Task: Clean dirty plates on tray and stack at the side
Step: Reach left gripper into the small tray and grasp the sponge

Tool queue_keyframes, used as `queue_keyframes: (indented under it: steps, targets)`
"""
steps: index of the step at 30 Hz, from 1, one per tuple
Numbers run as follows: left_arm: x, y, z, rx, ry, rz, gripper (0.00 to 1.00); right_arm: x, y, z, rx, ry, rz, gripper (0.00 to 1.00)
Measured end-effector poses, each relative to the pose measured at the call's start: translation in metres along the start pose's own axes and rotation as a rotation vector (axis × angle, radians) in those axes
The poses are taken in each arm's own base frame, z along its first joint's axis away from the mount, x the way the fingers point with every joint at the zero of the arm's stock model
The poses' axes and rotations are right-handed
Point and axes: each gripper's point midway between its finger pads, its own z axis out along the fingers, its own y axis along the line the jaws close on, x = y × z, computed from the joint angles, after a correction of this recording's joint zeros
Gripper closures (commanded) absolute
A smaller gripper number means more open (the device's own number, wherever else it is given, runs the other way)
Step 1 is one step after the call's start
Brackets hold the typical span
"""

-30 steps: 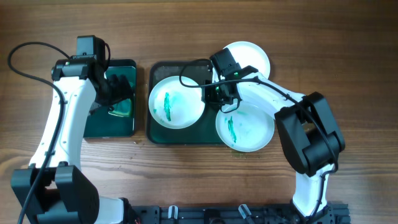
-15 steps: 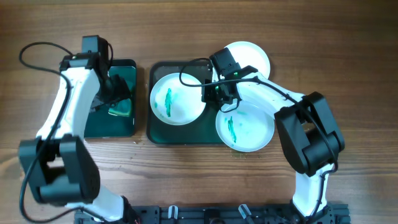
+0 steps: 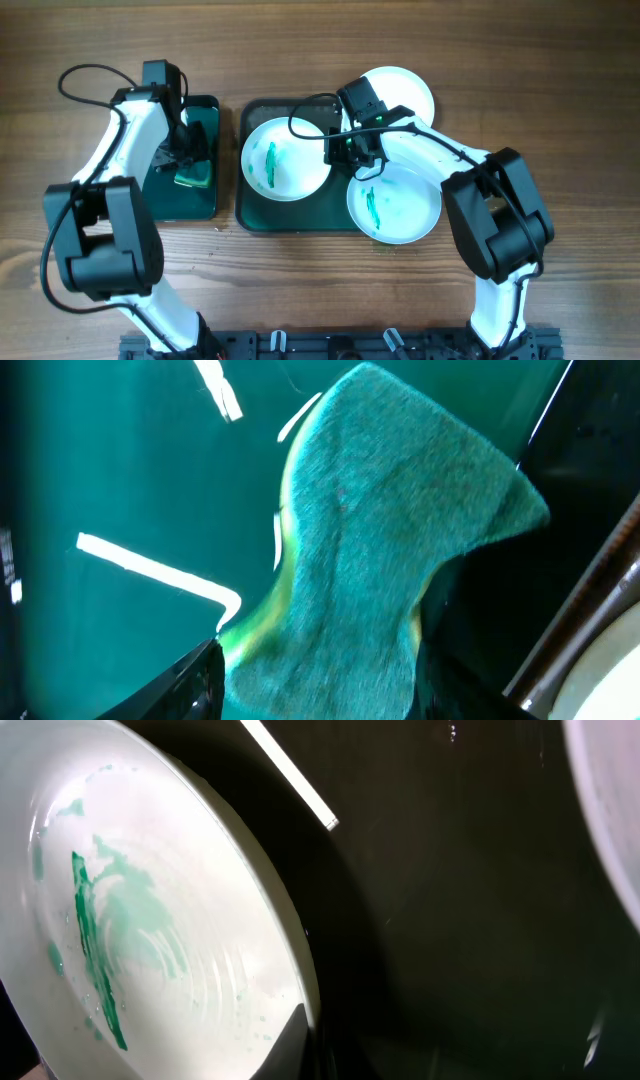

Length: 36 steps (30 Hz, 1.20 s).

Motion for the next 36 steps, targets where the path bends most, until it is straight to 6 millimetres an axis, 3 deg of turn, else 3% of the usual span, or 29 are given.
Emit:
queue_keyframes:
  steps: [4, 6, 8, 19, 26, 29, 36]
  targets:
    - [0.0, -0.007, 0.014, 0.031, 0.021, 0.032, 0.51, 0.0, 0.0, 0.0, 0.0, 0.0, 0.0, 0.96]
    - [-0.001, -0.009, 0.022, 0.037, 0.03, 0.045, 0.69, 0.0, 0.0, 0.0, 0.0, 0.0, 0.0, 0.96]
    - [-0.002, -0.01, 0.027, 0.041, 0.031, 0.048, 0.95, 0.0, 0.0, 0.0, 0.0, 0.0, 0.0, 0.96]
    - [-0.006, -0.013, 0.03, 0.053, 0.023, 0.06, 0.96, 0.0, 0.0, 0.0, -0.001, -0.001, 0.0, 0.96]
    - [0.003, -0.011, 0.025, 0.046, 0.061, 0.061, 0.96, -0.001, 0.0, 0.0, -0.002, -0.003, -0.001, 0.96]
    - [0.007, -0.009, 0.008, 0.048, 0.068, 0.061, 0.96, -0.002, 0.001, 0.001, -0.005, -0.007, -0.003, 0.96]
    - [-0.02, -0.009, -0.059, 0.076, -0.127, 0.032, 0.96, -0.002, 0.001, 0.001, -0.005, -0.006, -0.006, 0.96]
